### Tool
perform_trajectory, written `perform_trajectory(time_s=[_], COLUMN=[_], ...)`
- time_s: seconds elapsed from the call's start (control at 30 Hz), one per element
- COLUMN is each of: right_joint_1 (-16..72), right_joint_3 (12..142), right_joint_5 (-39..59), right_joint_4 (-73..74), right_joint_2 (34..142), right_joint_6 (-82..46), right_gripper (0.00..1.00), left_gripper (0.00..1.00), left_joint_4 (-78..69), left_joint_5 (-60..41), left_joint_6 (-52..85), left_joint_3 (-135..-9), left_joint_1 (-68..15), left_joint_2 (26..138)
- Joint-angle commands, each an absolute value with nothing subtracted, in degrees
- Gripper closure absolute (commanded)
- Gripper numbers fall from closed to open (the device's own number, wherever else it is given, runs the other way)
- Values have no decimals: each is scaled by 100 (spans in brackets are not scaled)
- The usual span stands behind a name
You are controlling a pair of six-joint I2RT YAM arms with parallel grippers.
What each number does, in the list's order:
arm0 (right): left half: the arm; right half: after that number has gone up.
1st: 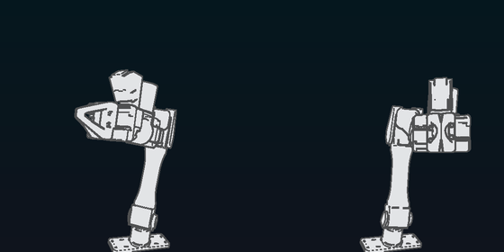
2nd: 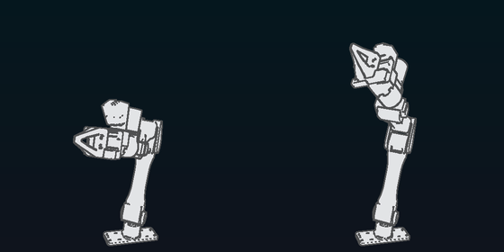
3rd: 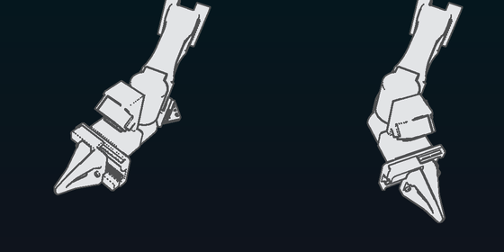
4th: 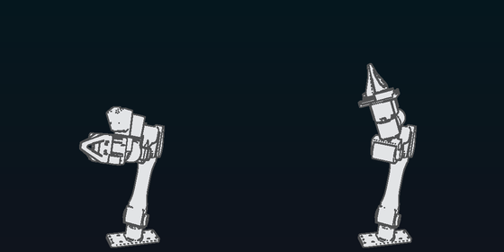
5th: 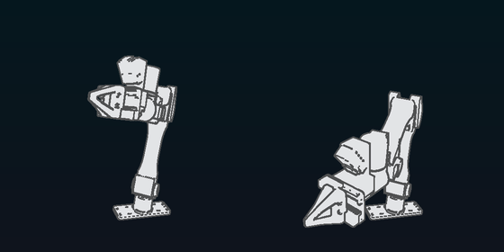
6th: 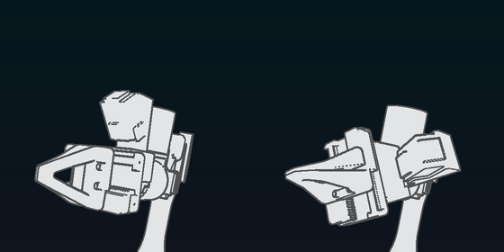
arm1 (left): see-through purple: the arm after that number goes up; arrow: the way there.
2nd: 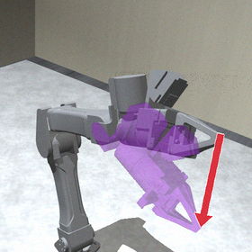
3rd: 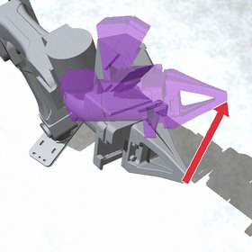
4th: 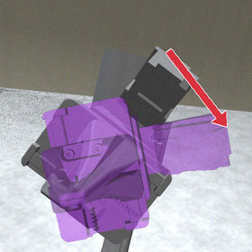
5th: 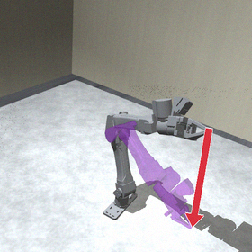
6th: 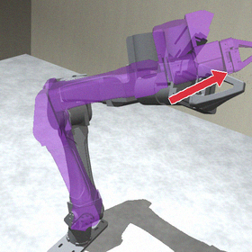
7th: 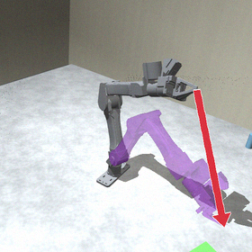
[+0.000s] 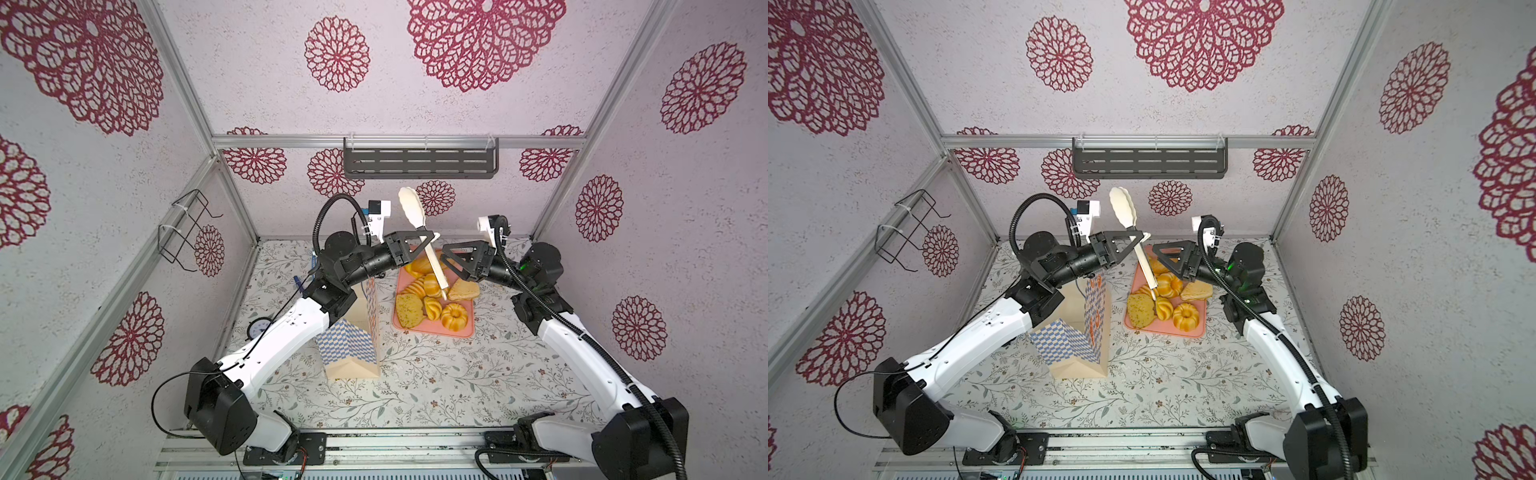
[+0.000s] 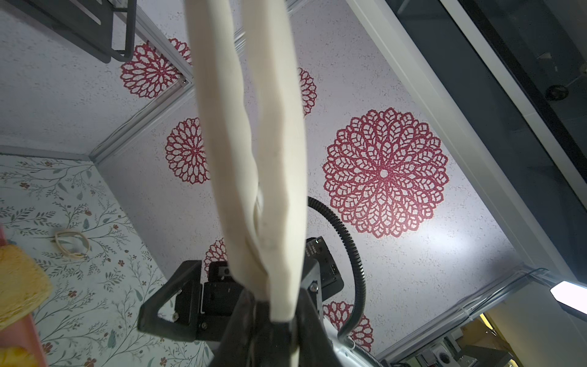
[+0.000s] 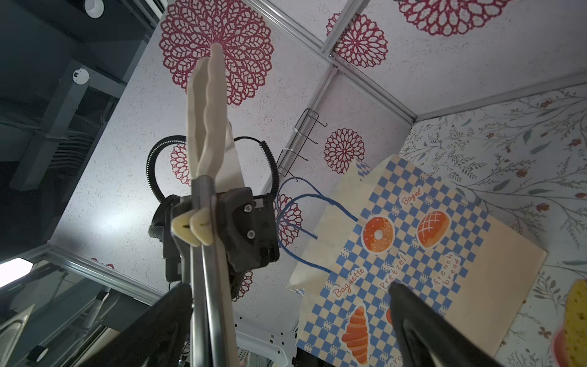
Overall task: Place the fake bread into the paper bag
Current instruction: 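Open the left gripper off the tongs while the right gripper keeps them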
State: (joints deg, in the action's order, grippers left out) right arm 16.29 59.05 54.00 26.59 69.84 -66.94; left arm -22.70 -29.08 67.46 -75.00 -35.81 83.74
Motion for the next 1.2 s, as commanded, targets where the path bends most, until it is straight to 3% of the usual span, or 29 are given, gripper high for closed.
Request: perform_trajectory(time_s=[0.0,0.13,0.23,0.47,0.73,0.93,1.17], right_joint_1=[1692,1872,2082,2546,2772,2844,2865], right_joint_3=[6139,6322,6543,6913,7128,7293,7350], right_joint_5=[5156,4924,5033,4781,4957,4955,4957], right_joint_4=[2566,2033,1632,774,1133,1076,964], right_joint_2=[6504,6294,6476,6820,7212,7331,7308], right_joint_6=[-6302,-5795,-5672,-5034,-5236,-5220,-5201], right_gripper=[1,7,1,1,32,42,43], left_gripper=[100,100,100,100,100,100,100], left_joint_4=[-2376,-2345,-2334,-2395,-2438,-2513,-2415], left_joint_5=[-2853,-2828,-2844,-2865,-2918,-2936,-2873], left_joint_6=[6664,6662,6667,6714,6748,6794,6723], left_joint_3=[-7648,-7655,-7664,-7655,-7614,-7542,-7525], left_joint_1=[-3526,-3509,-3498,-3498,-3499,-3504,-3497], left_joint_2=[8332,8353,8379,8383,8384,8401,8389])
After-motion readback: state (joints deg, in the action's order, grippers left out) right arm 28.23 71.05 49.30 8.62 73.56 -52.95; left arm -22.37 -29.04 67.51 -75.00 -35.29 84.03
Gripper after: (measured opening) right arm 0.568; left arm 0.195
